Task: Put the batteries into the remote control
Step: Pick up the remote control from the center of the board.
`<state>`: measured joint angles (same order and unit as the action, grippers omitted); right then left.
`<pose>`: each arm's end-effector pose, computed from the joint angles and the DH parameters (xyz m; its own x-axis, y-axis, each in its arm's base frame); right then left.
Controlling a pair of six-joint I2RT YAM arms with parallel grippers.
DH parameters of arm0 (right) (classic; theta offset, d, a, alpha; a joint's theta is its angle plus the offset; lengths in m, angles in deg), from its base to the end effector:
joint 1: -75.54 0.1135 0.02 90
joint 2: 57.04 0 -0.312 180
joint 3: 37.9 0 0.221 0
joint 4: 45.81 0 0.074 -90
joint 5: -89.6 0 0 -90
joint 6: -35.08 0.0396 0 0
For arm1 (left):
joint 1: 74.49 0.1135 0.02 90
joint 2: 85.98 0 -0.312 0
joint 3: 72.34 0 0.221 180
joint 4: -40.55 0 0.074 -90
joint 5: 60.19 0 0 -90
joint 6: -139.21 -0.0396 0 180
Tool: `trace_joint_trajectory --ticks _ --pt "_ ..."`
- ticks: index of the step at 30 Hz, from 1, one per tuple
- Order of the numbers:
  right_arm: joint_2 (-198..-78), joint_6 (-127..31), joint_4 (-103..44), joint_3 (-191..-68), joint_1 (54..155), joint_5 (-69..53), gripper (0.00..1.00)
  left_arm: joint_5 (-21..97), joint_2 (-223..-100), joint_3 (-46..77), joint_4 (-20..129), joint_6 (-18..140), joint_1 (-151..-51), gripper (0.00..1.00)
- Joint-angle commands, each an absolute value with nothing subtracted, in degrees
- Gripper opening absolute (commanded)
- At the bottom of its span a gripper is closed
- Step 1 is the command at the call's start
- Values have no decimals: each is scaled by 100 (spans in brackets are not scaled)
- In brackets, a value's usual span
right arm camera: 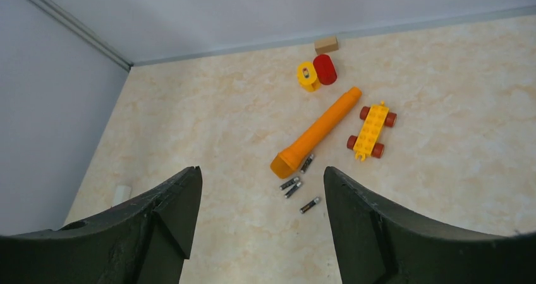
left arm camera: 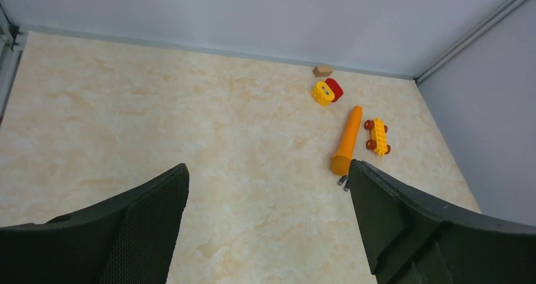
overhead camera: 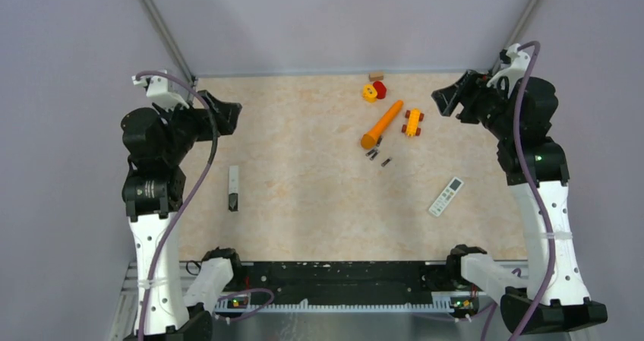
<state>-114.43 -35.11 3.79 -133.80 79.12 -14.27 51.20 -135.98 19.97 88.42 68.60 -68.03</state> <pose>0.1343 0.0179 0.4923 -0.2807 0.3121 -0.9076 -0.2129 0.9019 0.3760 0.0943 -0.0039 0.4905 -0.1758 -0.3310 -0.9271 0.2095 0.9076 -0.3638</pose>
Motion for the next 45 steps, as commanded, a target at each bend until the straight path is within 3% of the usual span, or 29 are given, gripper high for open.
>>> trace_joint_trajectory --ticks 1,7,14,22,29,36,45 --pt "-11339 -3326 -94 -13033 7875 -1323 73 4962 -13422 1572 8313 7041 -6781 99" --pt "-11289 -2790 -50 -12371 7867 -774 76 3660 -13515 997 8417 7405 -6781 99" --pt "-11158 -2591 -179 -11808 7875 -1753 76 2877 -14047 319 8699 8066 -6710 99" --pt "-11020 -2420 -330 -11310 7870 -2079 76 2859 -14695 687 8786 8428 -6500 99" --pt "-10822 -1959 -839 -10695 7873 -2625 75 2649 -15251 86 8438 8495 -6502 99" --pt "-10699 -1619 -1112 -9972 7875 -3006 68 2794 -15832 -378 8411 8790 -6500 99" --pt "-10853 -1858 -866 -10033 7871 -2952 68 2673 -16017 -1431 8137 9416 -6508 96"
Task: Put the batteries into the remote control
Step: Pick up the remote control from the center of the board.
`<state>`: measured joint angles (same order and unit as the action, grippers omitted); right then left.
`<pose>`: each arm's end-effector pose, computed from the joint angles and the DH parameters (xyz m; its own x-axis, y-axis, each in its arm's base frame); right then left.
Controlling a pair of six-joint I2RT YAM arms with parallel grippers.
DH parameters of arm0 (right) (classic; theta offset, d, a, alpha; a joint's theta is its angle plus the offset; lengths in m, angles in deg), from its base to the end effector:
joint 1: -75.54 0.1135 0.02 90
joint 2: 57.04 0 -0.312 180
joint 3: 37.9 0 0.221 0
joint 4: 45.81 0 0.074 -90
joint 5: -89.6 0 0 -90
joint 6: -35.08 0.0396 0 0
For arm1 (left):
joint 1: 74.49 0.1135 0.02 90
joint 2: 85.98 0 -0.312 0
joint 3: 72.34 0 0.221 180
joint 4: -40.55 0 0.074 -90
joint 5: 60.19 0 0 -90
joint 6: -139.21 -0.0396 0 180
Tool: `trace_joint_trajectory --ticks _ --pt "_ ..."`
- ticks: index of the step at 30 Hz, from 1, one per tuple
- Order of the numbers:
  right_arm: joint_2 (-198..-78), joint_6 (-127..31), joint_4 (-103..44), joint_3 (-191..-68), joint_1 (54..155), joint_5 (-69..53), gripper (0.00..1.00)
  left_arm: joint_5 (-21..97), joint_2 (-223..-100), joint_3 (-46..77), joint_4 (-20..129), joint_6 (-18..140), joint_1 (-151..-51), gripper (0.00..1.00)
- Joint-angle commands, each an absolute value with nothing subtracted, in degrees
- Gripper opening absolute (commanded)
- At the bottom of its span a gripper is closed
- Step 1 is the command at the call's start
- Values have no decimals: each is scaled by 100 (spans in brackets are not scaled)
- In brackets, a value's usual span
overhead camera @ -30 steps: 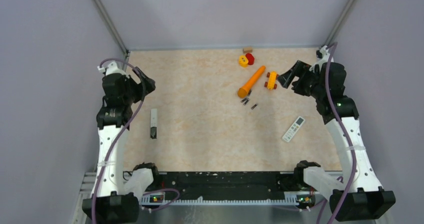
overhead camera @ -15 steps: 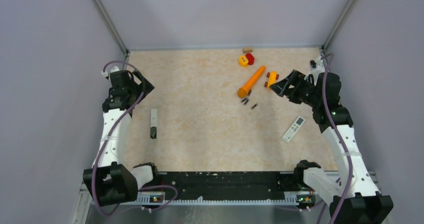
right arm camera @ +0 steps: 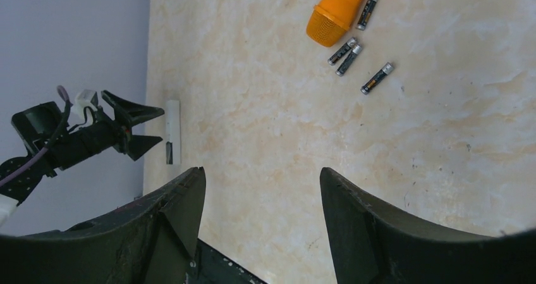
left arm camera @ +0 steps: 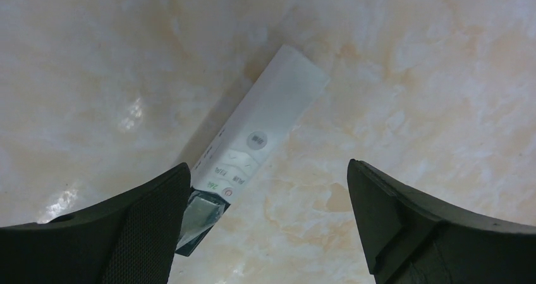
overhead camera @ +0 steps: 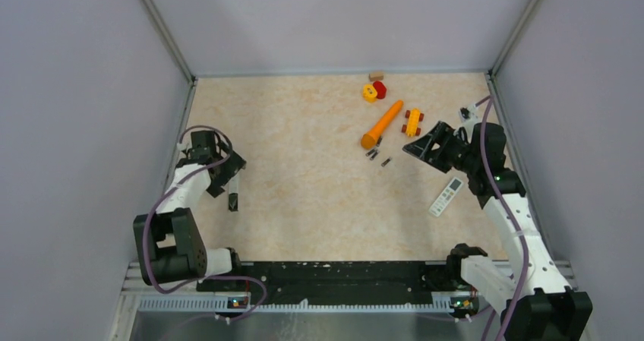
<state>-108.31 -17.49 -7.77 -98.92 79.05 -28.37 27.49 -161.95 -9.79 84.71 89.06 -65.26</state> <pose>0.1372 0.0270 0.3427 -0.6590 0.4974 -0.5641 -0.0828 0.6976 0.7117 0.2171 0.0369 0.2690 -0.5233 -0.7337 -0.4335 -0.6734 0.6677 -0.3173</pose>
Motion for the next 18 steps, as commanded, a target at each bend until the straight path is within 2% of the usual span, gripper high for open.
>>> trace_joint_trajectory --ticks 1,3,9,13,18 --pt "-10889 -1857 -860 -10021 7873 -2970 68 2644 -15932 -1590 8009 9517 -6509 96" --pt "-10956 -1823 -942 -9965 7876 -3023 68 2530 -15866 -1801 7838 9607 -6517 94" --pt "-11131 -1783 -1079 -9936 7873 -3037 66 2349 -16141 -1603 8012 9162 -6910 69" --pt "-11180 -1771 -1110 -9900 7876 -3028 65 1723 -16370 -1380 8258 9015 -7513 57" --pt "-11181 -1759 -1093 -9840 7872 -3028 64 1462 -16785 -1227 8365 8948 -7940 54"
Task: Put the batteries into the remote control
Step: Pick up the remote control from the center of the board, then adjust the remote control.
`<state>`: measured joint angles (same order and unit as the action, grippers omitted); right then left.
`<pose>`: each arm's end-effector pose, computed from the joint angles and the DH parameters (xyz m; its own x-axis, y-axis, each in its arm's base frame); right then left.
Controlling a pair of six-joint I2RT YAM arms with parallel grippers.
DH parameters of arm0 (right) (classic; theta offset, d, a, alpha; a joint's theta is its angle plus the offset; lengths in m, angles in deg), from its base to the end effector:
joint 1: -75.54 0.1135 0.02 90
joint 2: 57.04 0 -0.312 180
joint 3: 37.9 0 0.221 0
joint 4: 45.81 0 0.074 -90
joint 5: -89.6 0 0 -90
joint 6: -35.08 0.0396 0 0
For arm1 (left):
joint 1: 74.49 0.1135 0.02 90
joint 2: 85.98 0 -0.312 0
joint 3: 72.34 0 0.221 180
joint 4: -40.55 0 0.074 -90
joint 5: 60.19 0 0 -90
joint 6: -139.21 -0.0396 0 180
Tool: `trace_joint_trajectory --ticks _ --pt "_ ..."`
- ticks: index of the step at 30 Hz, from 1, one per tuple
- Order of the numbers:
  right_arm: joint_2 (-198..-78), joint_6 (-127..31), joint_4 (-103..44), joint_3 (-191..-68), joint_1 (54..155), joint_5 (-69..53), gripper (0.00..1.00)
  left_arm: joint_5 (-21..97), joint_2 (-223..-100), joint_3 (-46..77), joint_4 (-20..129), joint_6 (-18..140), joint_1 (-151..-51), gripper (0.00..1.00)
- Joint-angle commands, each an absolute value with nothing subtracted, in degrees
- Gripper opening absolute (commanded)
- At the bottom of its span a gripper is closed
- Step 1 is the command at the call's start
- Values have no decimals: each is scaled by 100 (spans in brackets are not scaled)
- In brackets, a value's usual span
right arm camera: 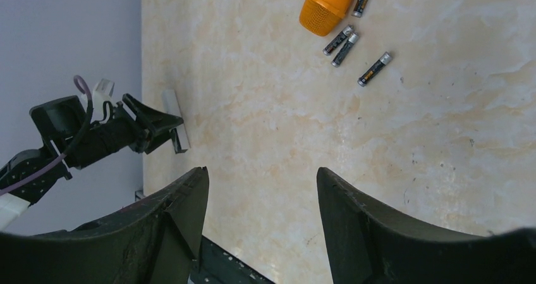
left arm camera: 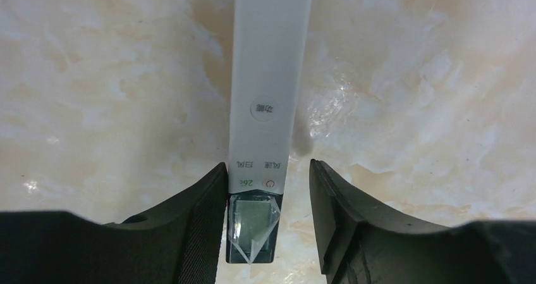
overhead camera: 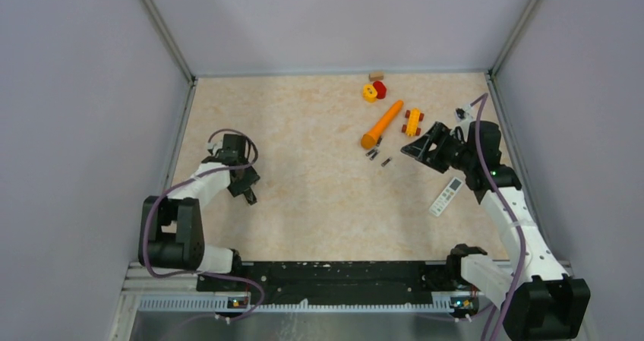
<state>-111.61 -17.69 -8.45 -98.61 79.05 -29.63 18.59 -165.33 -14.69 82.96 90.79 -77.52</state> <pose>0.1502 0.0286 0.3351 -0.6964 0.4863 -0.5278 -0.0614 0.6924 0.7189 0.2171 -0.0038 0.2369 -0.6501 -0.6175 -0.4428 -0.6209 0.7676 -0.1588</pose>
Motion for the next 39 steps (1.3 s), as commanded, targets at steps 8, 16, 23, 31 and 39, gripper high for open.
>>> trace_joint_trajectory --ticks 8,16,23,31,39 --pt "-11122 -1815 -993 -9805 7875 -2984 64 1476 -16887 -1026 8407 8815 -8236 12" --pt "-10994 -1921 -1835 -9452 8047 -3516 68 3806 -16551 -583 8116 7983 -8757 0" --pt "-11157 -670 -3804 -9068 9217 -3326 88 7055 -15716 -528 6904 7650 -9162 0" --pt "-11891 562 -5808 -9184 10887 -2399 94 8722 -15282 -578 5373 9305 -9311 0" --pt "-12668 1139 -8116 -9222 11518 -2397 94 9483 -15178 -596 4636 10614 -9431 0"
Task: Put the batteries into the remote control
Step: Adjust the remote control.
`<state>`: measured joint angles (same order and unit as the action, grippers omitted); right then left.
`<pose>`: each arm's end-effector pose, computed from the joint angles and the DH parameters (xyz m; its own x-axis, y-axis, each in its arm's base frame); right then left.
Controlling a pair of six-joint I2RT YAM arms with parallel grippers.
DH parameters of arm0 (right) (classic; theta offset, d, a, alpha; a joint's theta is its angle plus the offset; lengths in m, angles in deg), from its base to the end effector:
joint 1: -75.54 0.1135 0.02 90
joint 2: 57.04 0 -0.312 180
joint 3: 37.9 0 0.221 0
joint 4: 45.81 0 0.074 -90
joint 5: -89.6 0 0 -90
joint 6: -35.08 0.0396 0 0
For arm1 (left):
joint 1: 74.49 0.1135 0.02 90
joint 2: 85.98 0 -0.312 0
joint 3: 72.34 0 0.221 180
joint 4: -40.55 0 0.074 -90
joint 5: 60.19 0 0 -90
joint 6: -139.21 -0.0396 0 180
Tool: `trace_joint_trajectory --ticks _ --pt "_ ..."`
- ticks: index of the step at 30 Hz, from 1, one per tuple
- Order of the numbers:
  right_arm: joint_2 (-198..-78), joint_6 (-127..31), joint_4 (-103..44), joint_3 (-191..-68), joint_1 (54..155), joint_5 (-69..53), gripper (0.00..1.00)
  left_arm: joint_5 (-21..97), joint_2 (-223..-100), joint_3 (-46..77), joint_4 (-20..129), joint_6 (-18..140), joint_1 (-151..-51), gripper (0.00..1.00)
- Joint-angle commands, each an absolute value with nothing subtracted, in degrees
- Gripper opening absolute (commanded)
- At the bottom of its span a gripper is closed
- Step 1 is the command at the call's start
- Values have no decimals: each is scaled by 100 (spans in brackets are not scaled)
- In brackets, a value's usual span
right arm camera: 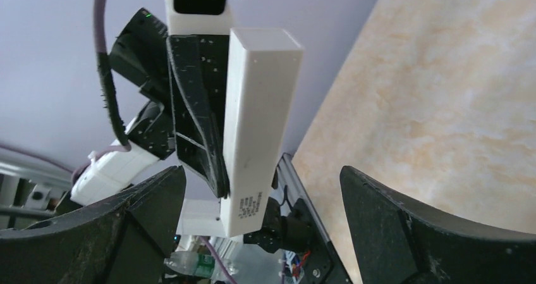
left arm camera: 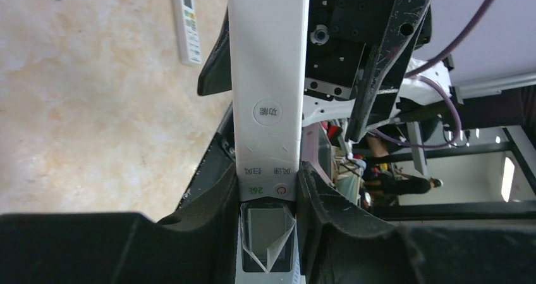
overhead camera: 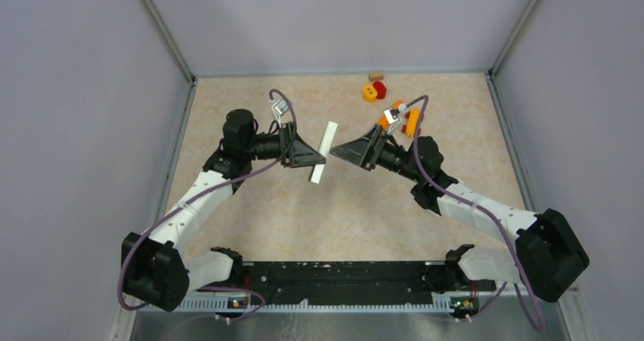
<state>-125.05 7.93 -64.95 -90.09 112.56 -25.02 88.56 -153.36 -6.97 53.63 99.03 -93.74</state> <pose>0.1702 0.1490 0.3489 -0.7614 0.4390 -0.4770 -0.4424 0.1859 0.8773 0.1891 -0.1019 0.3691 -0.8846 -0.1109 -0.4529 0.4254 0.2060 -0.8813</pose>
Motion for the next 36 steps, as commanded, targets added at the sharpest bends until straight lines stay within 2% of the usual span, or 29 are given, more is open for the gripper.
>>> trace_joint_trajectory --ticks 1,9,13,16,19,20,22,23,24,25,26,30,36 --pt "-12717 1119 -8180 -9258 11561 -2388 93 9526 -15161 -587 4589 10663 -9447 0" --pt "-12911 1067 -8297 -9445 11632 -2100 77 9698 -15184 -492 4467 10920 -9559 0" --pt "-13017 1190 -8307 -9443 11633 -1867 66 9820 -15173 -396 4481 10866 -9584 0" --pt "-13128 1433 -8523 -9380 11632 -1701 56 9862 -15150 -373 4580 10689 -9593 7" --pt "-13222 1678 -8543 -9390 11632 -1609 38 9829 -15140 -392 4636 10553 -9592 13" --pt "-13249 1716 -8518 -9410 11632 -1597 31 9784 -15124 -401 4664 10504 -9593 19" --pt "-13222 1831 -8342 -9462 11632 -1522 19 9596 -15088 -375 4984 10123 -9592 51" --pt "-13188 1871 -8197 -9498 11632 -1439 14 9408 -15060 -309 5292 9861 -9589 74" --pt "-13113 1910 -7965 -9511 11632 -1277 7 9103 -15013 -259 5722 9525 -9590 87" --pt "-13007 1987 -7475 -9533 11639 -1042 2 8749 -14964 -258 5988 9338 -9598 95" --pt "-12894 2099 -6872 -9588 11649 -740 1 8397 -14886 -339 5930 9314 -9599 98" --pt "-12497 2577 -3918 -10193 11659 429 0 7434 -14669 -362 5985 8812 -9598 99" --pt "-12267 3520 -1827 -10600 11663 1170 0 6499 -14156 -900 5792 7708 -9710 99"
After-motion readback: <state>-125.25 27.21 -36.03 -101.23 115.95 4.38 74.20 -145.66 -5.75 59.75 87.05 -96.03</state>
